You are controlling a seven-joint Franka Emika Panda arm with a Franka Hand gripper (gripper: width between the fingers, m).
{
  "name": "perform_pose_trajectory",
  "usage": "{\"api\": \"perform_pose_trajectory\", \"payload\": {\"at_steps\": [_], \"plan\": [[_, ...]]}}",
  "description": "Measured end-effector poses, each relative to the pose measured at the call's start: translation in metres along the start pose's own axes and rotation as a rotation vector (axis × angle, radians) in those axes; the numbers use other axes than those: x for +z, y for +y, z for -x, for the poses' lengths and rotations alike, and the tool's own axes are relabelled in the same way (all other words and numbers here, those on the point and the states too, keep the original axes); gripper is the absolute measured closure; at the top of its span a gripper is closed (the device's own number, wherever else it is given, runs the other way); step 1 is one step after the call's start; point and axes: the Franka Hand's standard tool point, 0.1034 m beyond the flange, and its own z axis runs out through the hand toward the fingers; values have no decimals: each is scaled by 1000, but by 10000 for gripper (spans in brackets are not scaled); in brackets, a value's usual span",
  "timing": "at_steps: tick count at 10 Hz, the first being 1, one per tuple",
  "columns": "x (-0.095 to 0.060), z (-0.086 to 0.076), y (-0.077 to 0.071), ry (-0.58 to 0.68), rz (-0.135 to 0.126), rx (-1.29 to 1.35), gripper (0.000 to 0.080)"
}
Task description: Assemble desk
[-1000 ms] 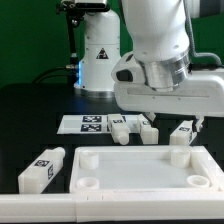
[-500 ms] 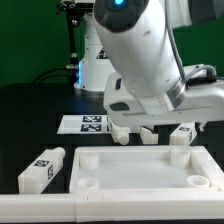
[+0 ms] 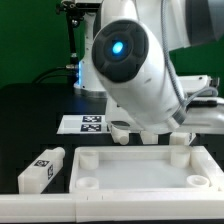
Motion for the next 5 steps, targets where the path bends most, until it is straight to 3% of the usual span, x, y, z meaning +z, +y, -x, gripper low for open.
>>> {"api": "perform_pose_trajectory", "payload": {"at_steps": [3,5], "plan": [[0,-1,1,4,5,-13,151],[10,0,0,-22,-18,58,151]]}}
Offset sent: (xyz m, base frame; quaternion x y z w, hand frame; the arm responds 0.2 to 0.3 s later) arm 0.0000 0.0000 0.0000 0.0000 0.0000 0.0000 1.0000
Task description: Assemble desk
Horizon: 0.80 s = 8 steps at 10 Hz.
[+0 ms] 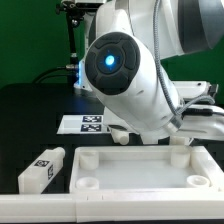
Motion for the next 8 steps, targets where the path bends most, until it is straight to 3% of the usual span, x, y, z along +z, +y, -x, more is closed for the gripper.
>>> {"api": "perform_pose_trajectory", "payload": {"at_steps": [1,5,7,8], "plan": [[6,-2,-2,-21,-23,48,151],[12,-4,1,-39,-21,61,151],[12,-4,1,-40,-21,61,415],[12,-4,1,-40,-21,61,415]]}}
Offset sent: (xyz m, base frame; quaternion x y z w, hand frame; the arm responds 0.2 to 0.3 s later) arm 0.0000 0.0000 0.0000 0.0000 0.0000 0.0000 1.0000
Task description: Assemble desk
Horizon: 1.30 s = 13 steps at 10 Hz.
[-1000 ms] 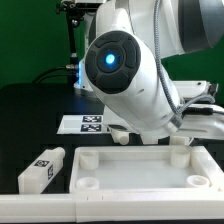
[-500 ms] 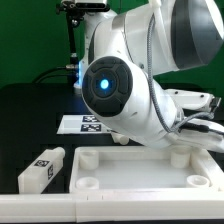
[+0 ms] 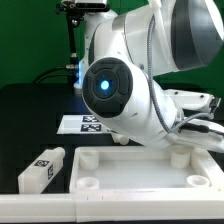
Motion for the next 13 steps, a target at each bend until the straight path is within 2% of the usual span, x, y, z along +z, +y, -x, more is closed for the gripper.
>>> {"api": "perform_pose_trajectory", "payload": {"at_steps": [1,2,3,4,5,6,7,8,10,11,12,13], "plan": [[0,0,0,0,0,0,551],[-2,1,-2,7,-1,-3,551],[-8,5,-6,20,-4,-14,734],[-15,10,-8,25,-6,-21,780],[-26,17,-12,61,-15,-37,780],[-44,30,-15,141,-36,-53,795],[-55,45,-12,186,-49,-58,798],[-58,46,-13,256,-62,-61,798],[-55,45,-11,248,-59,-57,798],[-54,44,-12,248,-54,-74,698],[-49,40,-17,242,-18,-206,698],[-45,32,-24,213,-2,-356,515]]}}
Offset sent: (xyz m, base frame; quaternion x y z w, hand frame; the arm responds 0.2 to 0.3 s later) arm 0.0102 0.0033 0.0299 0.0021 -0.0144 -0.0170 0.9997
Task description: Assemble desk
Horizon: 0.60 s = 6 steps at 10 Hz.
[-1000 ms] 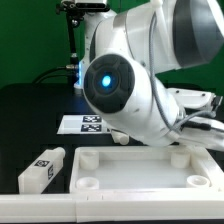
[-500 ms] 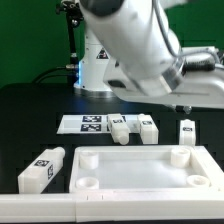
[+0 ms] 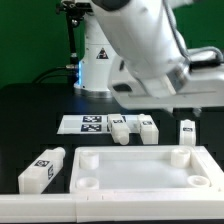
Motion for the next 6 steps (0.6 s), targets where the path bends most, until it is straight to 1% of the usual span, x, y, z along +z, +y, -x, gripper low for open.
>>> {"api": "perform_pose_trajectory", "payload": {"at_steps": [1,2,3,4,5,6], "plan": [[6,-10,5,-25,-11,-124,380],[10,-14,9,-22,-8,-160,380],[8,-14,8,-18,-10,-194,208],[9,-14,8,-19,-10,-186,168],[10,-12,8,-33,-5,-168,168],[13,-3,6,-122,30,-91,153]]}}
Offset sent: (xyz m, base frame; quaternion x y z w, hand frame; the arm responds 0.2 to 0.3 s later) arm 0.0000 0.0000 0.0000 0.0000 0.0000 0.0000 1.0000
